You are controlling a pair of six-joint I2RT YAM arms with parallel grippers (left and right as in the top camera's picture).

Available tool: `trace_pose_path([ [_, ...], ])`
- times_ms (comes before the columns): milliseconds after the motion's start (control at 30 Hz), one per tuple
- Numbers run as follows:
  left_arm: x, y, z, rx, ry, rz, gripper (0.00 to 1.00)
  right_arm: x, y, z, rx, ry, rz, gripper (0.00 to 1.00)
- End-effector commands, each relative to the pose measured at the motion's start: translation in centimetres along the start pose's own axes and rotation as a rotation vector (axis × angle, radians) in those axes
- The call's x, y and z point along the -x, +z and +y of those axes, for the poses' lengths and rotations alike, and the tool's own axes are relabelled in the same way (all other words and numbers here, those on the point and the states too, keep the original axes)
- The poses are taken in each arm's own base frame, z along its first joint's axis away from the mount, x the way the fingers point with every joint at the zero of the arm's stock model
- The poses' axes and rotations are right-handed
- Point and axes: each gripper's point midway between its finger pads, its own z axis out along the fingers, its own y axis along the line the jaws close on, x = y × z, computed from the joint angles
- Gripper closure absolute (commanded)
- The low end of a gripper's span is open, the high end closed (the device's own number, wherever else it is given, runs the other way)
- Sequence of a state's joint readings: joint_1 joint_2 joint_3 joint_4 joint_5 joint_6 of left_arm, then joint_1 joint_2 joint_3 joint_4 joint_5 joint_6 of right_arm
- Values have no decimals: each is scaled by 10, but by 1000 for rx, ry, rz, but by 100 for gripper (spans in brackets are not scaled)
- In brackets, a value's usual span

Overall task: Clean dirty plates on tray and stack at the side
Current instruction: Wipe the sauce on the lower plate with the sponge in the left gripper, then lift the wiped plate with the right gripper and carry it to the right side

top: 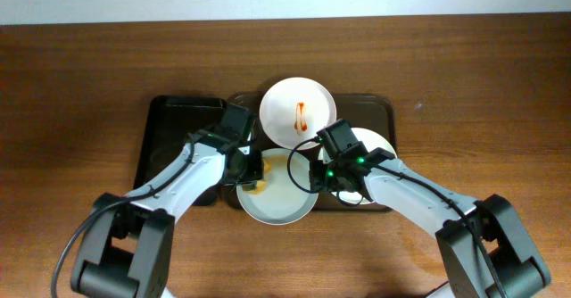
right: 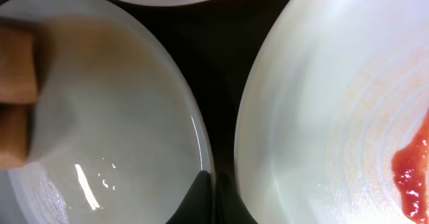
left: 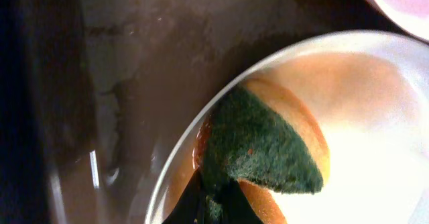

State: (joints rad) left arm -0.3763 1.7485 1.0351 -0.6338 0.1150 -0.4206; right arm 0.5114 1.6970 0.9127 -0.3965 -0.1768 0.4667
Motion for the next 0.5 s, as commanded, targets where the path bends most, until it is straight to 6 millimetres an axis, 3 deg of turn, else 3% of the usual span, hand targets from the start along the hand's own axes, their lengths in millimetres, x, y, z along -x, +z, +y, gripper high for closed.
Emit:
trace_pose_path([
  [0,26,-52,2,-4,76,-177,100,1,2,-3,-29,-9,-2,96],
  [67,42,-90,10,-10,47,-299,100,2,2,-3,-31,-9,-3,96],
  [167,49,-116,35,7,-24,-359,100,8,-7,1,-20,-73,-26,96],
  [233,52,-115,59,38,-85,-354,100,17,-25,6,-25,-129,-58,96],
  [333,55,-107,90,95,-162,-335,100,30,-52,-5,-134,-160,-106,96],
  [467,54,-84,105,119,-196,-273,100,44,-82,-12,-236,-238,-153,96],
])
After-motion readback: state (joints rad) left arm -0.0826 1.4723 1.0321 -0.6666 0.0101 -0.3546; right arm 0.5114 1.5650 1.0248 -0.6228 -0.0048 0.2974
